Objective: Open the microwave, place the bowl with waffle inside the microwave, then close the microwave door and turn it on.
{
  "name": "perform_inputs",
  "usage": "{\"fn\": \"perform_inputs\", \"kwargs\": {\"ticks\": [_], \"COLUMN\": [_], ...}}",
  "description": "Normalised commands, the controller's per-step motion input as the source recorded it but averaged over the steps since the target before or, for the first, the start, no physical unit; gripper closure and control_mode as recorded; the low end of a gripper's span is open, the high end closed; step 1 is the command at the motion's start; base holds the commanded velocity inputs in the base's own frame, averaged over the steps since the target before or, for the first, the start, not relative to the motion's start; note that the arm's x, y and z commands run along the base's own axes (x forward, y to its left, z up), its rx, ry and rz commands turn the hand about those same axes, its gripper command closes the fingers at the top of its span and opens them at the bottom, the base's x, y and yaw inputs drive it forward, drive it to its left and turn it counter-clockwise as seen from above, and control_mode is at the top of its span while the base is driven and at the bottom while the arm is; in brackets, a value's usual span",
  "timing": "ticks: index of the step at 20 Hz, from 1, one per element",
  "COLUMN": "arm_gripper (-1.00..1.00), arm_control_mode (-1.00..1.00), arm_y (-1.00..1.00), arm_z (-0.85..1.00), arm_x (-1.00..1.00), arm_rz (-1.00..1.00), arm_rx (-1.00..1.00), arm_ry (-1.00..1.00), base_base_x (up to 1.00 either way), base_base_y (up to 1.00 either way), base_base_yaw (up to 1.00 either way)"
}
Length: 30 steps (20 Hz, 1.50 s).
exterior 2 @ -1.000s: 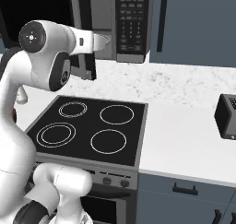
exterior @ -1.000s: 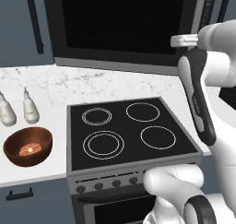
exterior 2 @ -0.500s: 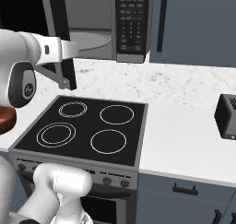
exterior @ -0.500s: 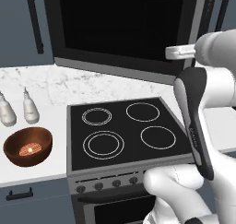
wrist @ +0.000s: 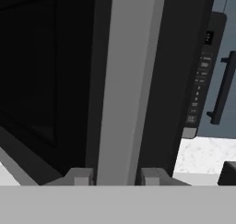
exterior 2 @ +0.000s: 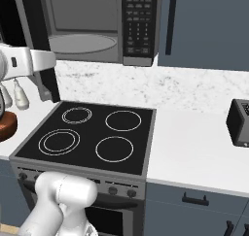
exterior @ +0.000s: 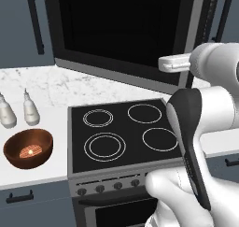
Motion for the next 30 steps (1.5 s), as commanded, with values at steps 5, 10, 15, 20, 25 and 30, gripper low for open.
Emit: {"fn": "perform_inputs", "kwargs": {"ticks": [5, 10, 15, 20, 25, 30], "arm_gripper": [-1.00, -1.00, -1.00, -1.00, -1.00, -1.00], "arm_control_mode": [-1.00, -1.00, -1.00, -1.00, -1.00, -1.00], "arm_y": [0.00, 0.00, 0.00, -0.58, -1.00, -0.81], "arm_z": [0.00, 0.00, 0.00, 0.00, -0.12, -0.11], "arm_x": [0.00, 0.00, 0.00, -0.83, -0.56, 0.37], "arm_rz": [0.00, 0.00, 0.00, 0.13, 0.39, 0.41], "arm_rx": [0.00, 0.00, 0.00, 0.03, 0.09, 0.15], "arm_ry": [0.00, 0.00, 0.01, -0.04, -0.08, 0.00], "base_base_x": [0.00, 0.00, 0.00, 0.00, 0.00, 0.00], "base_base_y": [0.00, 0.00, 0.00, 0.00, 0.00, 0.00], "base_base_yaw": [0.00, 0.00, 0.00, 0.00, 0.00, 0.00]}}
